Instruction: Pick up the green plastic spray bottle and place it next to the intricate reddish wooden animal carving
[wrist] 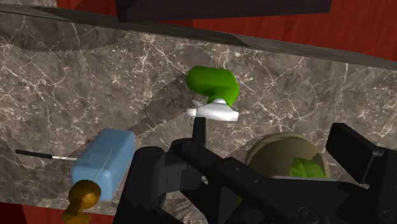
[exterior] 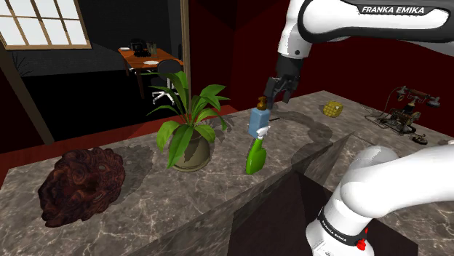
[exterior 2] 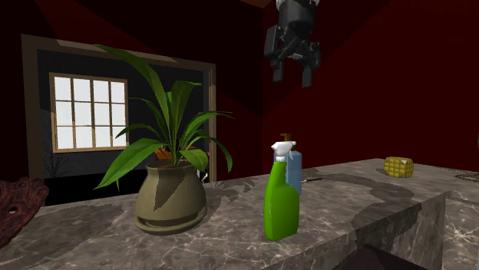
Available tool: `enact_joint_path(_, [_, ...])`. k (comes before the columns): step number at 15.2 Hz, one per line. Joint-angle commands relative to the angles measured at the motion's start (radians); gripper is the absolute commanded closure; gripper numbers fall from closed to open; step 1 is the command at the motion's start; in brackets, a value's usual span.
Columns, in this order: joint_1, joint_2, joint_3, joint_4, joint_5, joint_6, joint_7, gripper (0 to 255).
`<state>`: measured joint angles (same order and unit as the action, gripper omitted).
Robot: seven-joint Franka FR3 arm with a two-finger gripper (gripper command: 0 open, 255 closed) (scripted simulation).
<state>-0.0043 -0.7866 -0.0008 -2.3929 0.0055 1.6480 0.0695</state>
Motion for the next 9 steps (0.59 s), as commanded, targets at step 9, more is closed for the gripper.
enact_joint_path(9, [0.142,-0.161,-0.380,-0.319,-0.089,0.286,-0.701,0])
